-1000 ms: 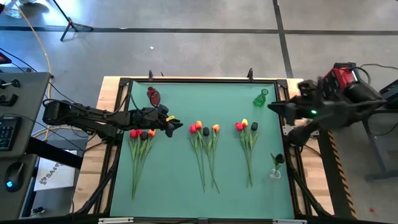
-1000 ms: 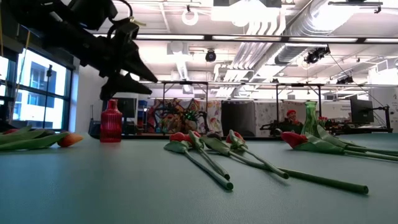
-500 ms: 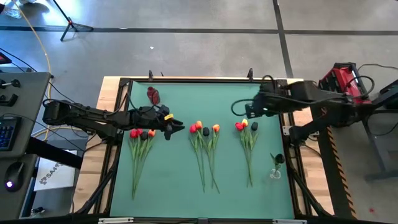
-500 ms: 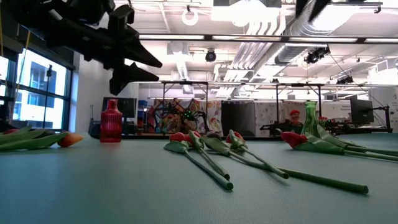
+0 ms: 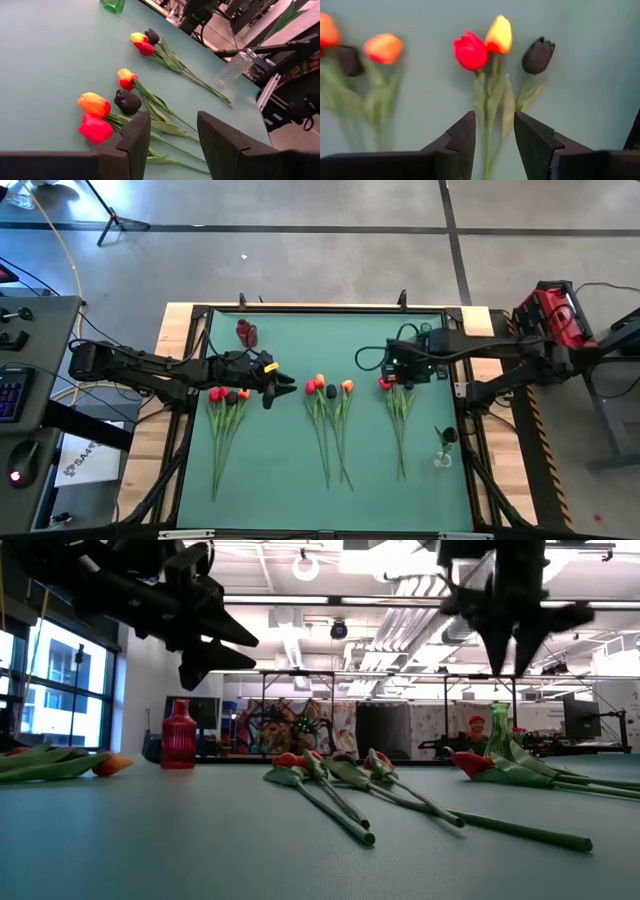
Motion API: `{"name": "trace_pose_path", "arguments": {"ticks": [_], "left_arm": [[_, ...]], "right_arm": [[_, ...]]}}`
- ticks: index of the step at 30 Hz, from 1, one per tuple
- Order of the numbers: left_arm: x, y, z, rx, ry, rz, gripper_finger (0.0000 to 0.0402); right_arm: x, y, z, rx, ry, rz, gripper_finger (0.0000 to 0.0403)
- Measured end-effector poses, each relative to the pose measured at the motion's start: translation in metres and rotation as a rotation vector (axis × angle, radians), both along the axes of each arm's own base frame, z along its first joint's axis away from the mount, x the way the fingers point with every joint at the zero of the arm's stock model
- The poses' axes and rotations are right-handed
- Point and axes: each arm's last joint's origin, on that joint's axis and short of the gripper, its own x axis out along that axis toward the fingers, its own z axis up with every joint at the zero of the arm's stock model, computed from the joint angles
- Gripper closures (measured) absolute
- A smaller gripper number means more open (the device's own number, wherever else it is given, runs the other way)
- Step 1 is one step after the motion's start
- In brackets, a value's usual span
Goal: Sort flowers into vase by color
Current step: Put the right black tulip into the transparent flower vase
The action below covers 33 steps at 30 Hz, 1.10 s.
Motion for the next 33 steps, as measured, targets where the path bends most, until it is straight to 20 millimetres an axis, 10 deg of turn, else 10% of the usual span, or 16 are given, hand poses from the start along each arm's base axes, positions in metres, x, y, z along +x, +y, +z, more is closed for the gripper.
{"name": "trace_pose_path", "arguments": {"ticks": [14,33], "left_arm": [[0.0,-0.002,-0.001,0.036,0.009,-0.004,0.025],[-0.001,-0.009,-0.003,0.07,0.04,0.0,0.025]], "right_arm": [[-0.022,-0.001,-0.085,0.088,0.068,-0.035,0.0298],[-0.025,-0.017,-0.118,0.047,0.097,-0.064,0.0306]]}}
